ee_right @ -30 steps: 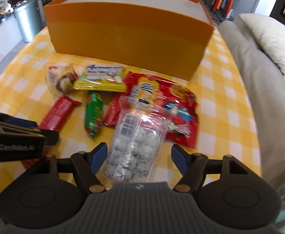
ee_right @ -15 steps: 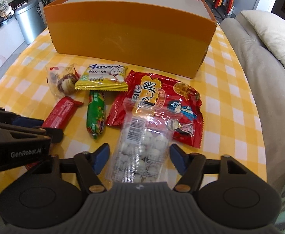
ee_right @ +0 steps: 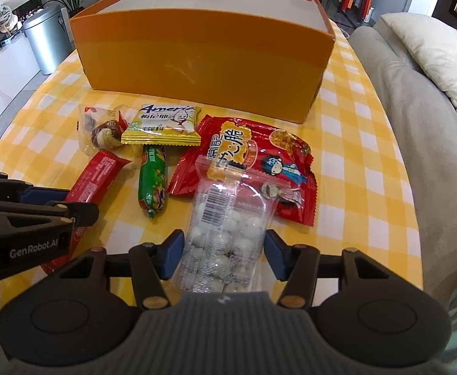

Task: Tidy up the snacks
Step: 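Grasp the red stick bar with left tool while right tool grasps the clear white-ball packet, then carry the red bar and white-ball packet over the orange box and lower them inside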

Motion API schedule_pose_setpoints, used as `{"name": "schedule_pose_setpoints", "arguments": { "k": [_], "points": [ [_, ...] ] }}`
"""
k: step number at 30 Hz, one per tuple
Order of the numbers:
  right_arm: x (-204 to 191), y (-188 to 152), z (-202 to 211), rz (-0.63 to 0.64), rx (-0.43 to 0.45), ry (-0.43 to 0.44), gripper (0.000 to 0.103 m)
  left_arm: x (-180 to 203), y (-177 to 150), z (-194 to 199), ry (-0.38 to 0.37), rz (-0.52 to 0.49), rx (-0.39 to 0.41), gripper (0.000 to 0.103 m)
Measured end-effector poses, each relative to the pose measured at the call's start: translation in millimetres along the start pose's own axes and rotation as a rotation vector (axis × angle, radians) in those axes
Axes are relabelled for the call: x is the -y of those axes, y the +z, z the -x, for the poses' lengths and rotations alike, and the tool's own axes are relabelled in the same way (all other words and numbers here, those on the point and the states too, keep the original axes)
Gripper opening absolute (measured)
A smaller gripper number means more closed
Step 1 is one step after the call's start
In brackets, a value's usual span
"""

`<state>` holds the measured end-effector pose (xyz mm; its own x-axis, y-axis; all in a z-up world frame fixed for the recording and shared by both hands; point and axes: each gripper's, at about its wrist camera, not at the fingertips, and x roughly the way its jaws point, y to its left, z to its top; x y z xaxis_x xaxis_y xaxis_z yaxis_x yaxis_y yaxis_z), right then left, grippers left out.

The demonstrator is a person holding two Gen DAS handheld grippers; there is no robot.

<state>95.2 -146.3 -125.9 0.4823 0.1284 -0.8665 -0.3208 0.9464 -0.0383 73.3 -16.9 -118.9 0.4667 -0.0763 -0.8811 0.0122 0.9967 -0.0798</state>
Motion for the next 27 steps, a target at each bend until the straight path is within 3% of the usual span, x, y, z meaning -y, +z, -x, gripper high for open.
{"name": "schedule_pose_setpoints", "arguments": {
  "k": [16,27],
  "points": [
    [15,4,66,-0.061,0.12,0.026,0.054,8,8,60,-0.039,0.027,0.149,0.026],
    [24,30,111,-0.066,0.258,0.039,0.054,1,47,95,-0.062,0.02,0.265,0.026]
  ]
}}
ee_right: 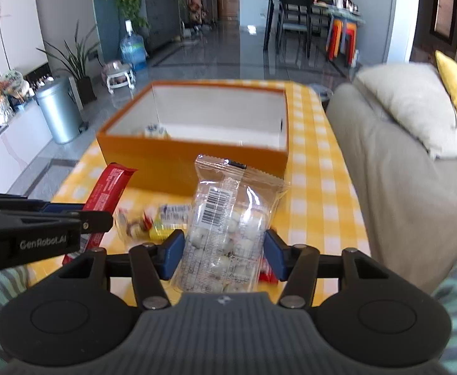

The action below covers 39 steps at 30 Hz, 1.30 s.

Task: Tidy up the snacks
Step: 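Carry the red bar and white-ball packet over the orange box and lower them inside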

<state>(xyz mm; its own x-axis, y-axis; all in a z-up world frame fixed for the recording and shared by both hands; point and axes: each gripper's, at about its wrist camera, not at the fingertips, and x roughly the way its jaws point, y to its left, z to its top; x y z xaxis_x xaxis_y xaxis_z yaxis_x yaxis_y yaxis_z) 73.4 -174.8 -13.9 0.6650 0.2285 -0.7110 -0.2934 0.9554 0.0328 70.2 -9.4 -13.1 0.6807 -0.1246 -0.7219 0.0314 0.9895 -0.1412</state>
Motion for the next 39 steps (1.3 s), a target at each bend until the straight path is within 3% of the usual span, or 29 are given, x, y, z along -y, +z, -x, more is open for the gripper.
{"name": "schedule_pose_setpoints", "arguments": {
  "k": [8,12,28,39],
  "points": [
    [-5,44,9,0.063,0.099,0.03,0.054,-1,52,4,0.021,-0.04,0.095,0.026],
    [-6,68,4,0.082,0.131,0.042,0.054,0,71,-5,0.028,-0.056,0.105,0.026],
    [0,143,-90,0.148,0.115,0.029,0.054,-22,133,-81,0.063,-0.092,0.028,0.026],
    [8,149,-179,0.215,-0.034,0.01,0.054,-40,144,-159,0.062,-0.085,-0.119,0.026]
  ]
}}
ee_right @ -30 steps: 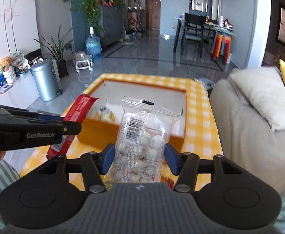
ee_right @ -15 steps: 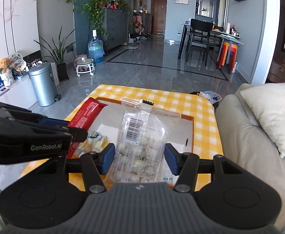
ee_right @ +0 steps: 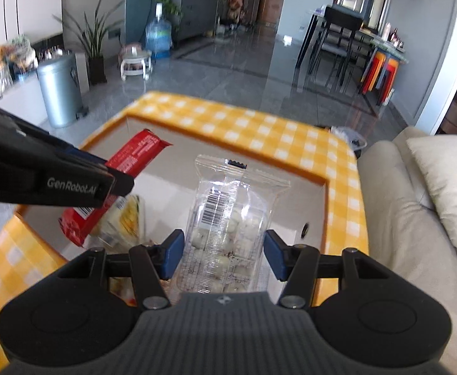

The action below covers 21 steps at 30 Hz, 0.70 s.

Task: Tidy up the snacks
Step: 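Carry the red bar and white-ball packet over the orange box and lower them inside, then open both tools to release the snacks and withdraw from the box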

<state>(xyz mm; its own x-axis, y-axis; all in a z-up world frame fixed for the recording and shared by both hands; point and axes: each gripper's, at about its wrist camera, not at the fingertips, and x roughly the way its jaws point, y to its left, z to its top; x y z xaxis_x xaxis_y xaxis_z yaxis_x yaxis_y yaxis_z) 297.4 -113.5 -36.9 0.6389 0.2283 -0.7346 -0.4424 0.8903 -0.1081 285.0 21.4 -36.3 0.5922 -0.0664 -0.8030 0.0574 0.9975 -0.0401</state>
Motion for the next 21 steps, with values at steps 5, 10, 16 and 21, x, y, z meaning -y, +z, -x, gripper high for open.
{"name": "schedule_pose_setpoints", "arguments": {
  "k": [5,10,16,21],
  "points": [
    [1,4,-35,0.007,-0.081,0.006,0.054,-1,1,-28,0.021,-0.017,-0.052,0.026],
    [1,3,-63,0.014,-0.148,0.031,0.054,4,3,-45,0.045,-0.067,-0.09,0.026],
    [-2,2,-81,0.033,-0.184,0.048,0.054,5,3,-61,0.057,-0.096,-0.131,0.026],
    [-5,6,-84,0.047,-0.195,0.05,0.055,5,1,-69,0.053,-0.093,-0.162,0.026]
  ]
}}
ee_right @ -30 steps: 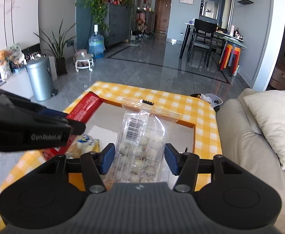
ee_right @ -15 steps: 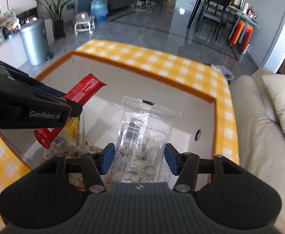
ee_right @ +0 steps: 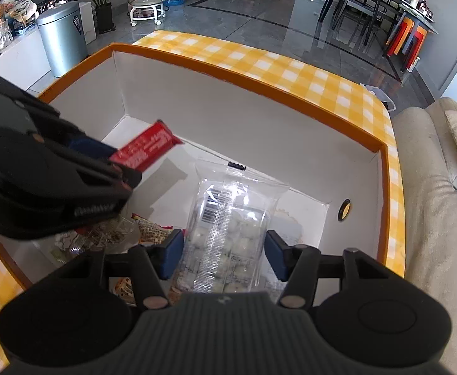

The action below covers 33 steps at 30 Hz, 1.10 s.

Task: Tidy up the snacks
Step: 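Open both tools to release the snacks and withdraw from the box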

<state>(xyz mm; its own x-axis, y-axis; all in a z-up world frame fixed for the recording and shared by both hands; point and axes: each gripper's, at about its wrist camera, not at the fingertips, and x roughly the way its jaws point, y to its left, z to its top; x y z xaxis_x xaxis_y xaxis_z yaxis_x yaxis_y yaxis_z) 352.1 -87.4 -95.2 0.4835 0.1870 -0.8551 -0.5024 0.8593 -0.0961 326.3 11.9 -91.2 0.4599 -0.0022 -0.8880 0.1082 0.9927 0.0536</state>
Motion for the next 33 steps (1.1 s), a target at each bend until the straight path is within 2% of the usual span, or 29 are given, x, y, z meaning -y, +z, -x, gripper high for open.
{"name": "schedule_pose_setpoints", "arguments": {
  "k": [7,10,13,15,17,22,26,33],
  "points": [
    [4,2,-1,-0.019,-0.012,0.009,0.055,-1,-2,6,0.013,-0.002,0.01,0.027],
    [3,3,0,-0.015,-0.017,0.012,0.056,-1,-1,11,0.018,-0.01,0.016,0.031],
    [3,4,1,-0.028,-0.028,0.017,0.071,1,-1,19,0.028,-0.028,0.034,0.039],
    [4,5,3,-0.042,-0.037,0.025,0.075,2,-2,25,0.041,-0.045,0.048,0.047],
    [5,6,5,-0.057,-0.055,0.021,0.08,2,-5,31,0.051,-0.052,0.062,0.051],
    [6,5,14,-0.083,-0.052,0.027,0.084,3,-12,47,0.056,-0.051,0.095,0.053],
    [1,2,27,-0.074,-0.028,0.024,0.087,5,-19,58,0.094,-0.065,0.112,0.053],
    [-5,-4,51,-0.059,0.0,0.007,0.088,5,-32,80,0.104,-0.034,0.135,0.053]
  ]
}}
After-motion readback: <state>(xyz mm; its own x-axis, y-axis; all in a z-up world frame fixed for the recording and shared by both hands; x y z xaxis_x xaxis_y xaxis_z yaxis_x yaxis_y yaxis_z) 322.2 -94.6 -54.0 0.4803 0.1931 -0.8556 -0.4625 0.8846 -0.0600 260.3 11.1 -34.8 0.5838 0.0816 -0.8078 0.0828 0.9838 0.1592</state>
